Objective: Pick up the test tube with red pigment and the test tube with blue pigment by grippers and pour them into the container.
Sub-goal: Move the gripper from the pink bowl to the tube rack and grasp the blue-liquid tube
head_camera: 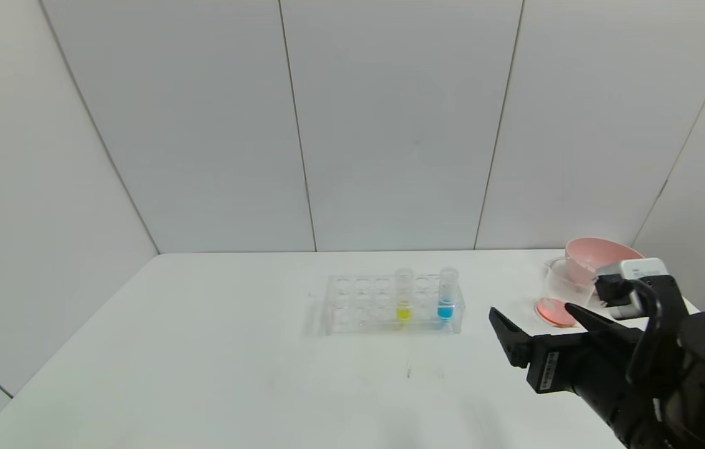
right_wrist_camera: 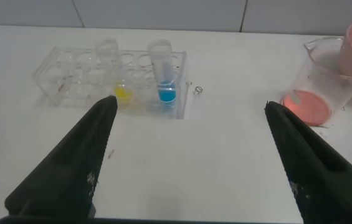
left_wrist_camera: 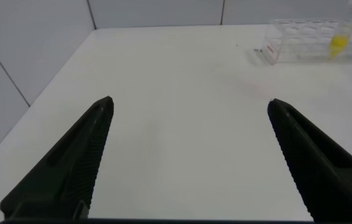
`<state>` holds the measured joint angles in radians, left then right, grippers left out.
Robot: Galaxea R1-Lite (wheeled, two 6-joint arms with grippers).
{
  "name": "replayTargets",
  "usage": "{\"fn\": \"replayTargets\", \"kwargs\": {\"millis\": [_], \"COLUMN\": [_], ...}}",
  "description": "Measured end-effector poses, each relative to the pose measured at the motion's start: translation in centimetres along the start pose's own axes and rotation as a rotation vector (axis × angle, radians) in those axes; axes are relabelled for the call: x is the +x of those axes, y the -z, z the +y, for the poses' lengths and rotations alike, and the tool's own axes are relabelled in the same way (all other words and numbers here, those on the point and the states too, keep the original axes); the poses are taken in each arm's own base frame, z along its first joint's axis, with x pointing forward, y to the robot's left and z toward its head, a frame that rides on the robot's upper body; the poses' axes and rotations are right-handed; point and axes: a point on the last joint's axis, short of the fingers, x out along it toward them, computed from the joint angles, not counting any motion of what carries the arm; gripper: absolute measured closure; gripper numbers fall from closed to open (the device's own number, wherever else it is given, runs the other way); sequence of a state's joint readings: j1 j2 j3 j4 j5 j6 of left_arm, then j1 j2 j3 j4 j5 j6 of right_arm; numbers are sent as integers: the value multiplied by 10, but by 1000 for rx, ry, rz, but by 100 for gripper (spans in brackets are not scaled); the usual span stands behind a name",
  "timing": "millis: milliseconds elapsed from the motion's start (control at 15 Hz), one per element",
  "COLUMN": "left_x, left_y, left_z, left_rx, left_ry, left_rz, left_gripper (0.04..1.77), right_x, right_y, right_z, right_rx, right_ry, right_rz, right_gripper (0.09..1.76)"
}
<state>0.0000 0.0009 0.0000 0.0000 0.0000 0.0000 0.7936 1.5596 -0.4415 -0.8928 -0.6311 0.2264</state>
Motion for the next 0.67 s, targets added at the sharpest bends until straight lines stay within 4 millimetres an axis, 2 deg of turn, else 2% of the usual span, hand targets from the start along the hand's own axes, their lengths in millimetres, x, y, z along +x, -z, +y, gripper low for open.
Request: {"fn": "replayTargets", "kwargs": {"millis": [267,667], "left_x": [0,0], "left_y": [0,0], "left_z": [0,0], "left_rx": [0,0], "left_ry": [0,0], "left_rz": [0,0], "left_gripper": [5,5], "right_x": [20,44], "right_y": [14,45], "right_z": [25,40], "right_rx": [11,-25], "right_ry": [-14,-5], "right_rz": [-33,4], "right_gripper": [15,15]}}
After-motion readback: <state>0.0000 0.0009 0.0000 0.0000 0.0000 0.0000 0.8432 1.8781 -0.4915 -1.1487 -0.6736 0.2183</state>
